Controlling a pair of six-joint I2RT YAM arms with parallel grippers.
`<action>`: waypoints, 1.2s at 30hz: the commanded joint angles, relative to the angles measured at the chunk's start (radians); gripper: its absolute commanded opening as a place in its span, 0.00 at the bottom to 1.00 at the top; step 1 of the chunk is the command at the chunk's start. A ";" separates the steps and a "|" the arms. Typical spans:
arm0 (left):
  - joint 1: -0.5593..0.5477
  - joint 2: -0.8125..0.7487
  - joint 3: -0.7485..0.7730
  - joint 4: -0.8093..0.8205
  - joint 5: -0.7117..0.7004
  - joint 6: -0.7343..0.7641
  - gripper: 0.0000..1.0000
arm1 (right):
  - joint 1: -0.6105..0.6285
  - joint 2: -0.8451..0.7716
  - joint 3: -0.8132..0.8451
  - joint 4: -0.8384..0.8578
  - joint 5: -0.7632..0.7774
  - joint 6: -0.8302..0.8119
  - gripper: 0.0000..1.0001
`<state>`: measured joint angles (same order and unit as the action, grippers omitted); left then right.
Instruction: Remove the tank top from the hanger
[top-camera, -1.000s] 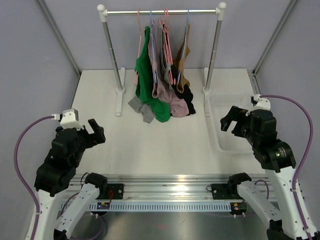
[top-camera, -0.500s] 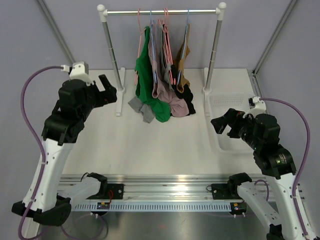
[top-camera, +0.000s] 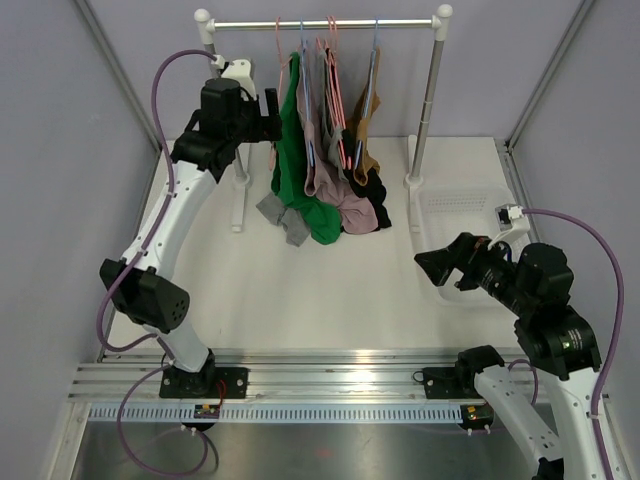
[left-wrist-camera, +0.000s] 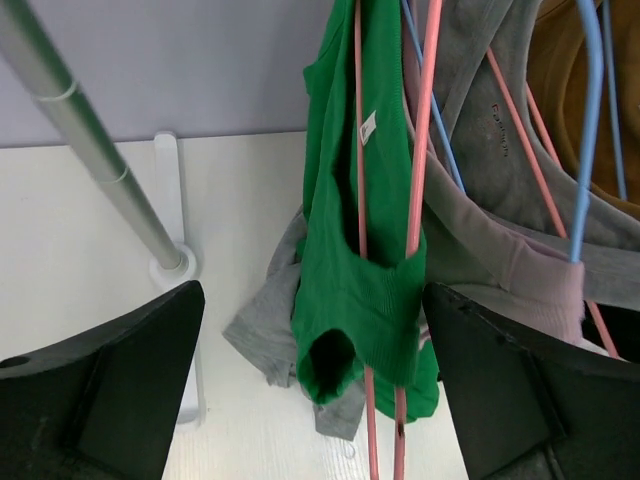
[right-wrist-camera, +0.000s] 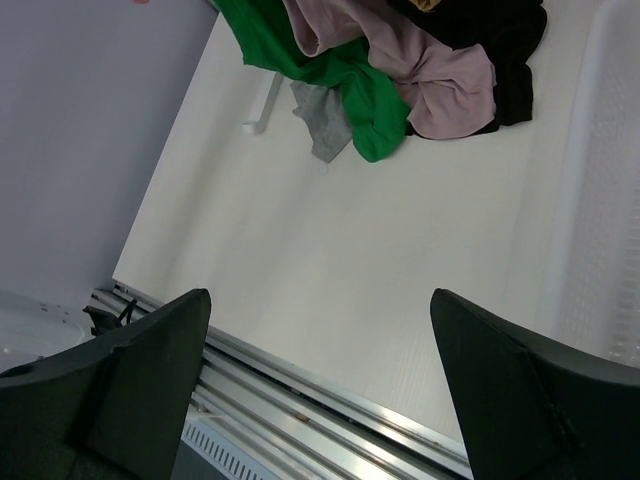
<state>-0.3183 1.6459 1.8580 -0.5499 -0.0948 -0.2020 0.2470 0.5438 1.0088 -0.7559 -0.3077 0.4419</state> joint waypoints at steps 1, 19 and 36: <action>-0.004 0.040 0.121 0.102 0.041 0.050 0.91 | 0.005 -0.011 -0.001 -0.023 -0.053 -0.011 0.99; -0.015 0.344 0.503 -0.008 0.066 0.081 0.48 | 0.005 -0.008 -0.021 -0.043 -0.067 -0.032 0.99; -0.034 0.356 0.498 0.022 0.033 0.090 0.02 | 0.005 0.024 -0.021 -0.025 -0.071 -0.032 0.98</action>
<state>-0.3481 2.0136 2.3020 -0.5671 -0.0364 -0.1215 0.2470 0.5529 0.9768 -0.8097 -0.3595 0.4221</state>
